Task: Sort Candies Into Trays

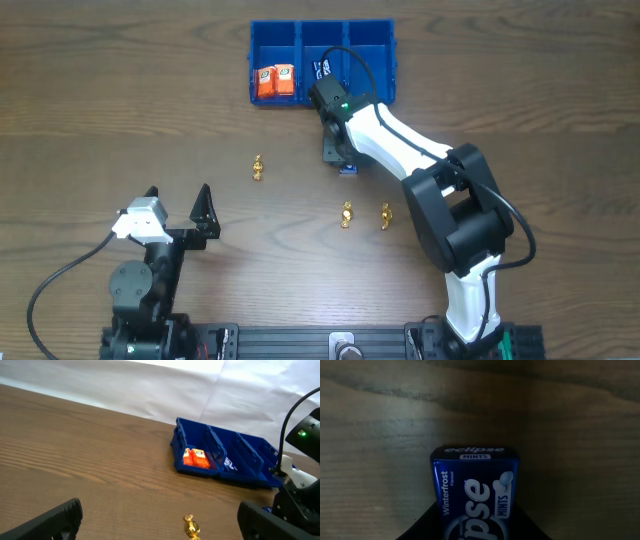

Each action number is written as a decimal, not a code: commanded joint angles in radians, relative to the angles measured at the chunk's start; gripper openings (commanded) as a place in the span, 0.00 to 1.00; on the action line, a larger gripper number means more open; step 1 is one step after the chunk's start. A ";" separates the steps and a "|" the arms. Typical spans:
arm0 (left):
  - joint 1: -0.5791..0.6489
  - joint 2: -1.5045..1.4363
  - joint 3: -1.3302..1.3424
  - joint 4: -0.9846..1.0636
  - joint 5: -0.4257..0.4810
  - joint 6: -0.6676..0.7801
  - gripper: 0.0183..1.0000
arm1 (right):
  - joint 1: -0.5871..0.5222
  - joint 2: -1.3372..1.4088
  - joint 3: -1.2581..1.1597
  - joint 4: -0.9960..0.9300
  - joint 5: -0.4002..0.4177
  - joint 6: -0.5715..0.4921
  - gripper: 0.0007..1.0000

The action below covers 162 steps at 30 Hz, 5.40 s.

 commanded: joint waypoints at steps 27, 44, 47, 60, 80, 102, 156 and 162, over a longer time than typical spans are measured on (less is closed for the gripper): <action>-0.003 -0.006 -0.031 -0.016 0.002 0.014 1.00 | -0.068 0.253 0.797 -0.020 0.067 -0.131 0.27; -0.003 -0.006 -0.031 -0.016 0.002 0.014 1.00 | -0.057 0.297 0.798 -0.014 0.067 -0.131 0.62; -0.003 -0.006 -0.031 -0.016 0.002 0.014 1.00 | -0.044 0.296 0.830 -0.070 0.067 -0.131 0.62; -0.003 -0.006 -0.031 -0.016 0.002 0.014 1.00 | 0.172 0.246 0.941 -0.397 -0.005 -0.090 0.67; -0.003 -0.006 -0.031 -0.016 0.002 0.014 1.00 | 0.318 0.507 0.892 -0.430 -0.051 0.118 0.66; -0.003 -0.006 -0.031 -0.016 0.002 0.014 1.00 | 0.323 0.511 0.892 -0.436 -0.073 0.117 0.29; -0.003 -0.006 -0.031 -0.016 0.002 0.014 1.00 | -0.166 0.288 0.892 -0.290 0.231 -0.158 0.13; -0.003 -0.006 -0.031 -0.016 0.002 0.014 1.00 | -0.162 0.295 0.890 -0.286 0.231 -0.158 0.27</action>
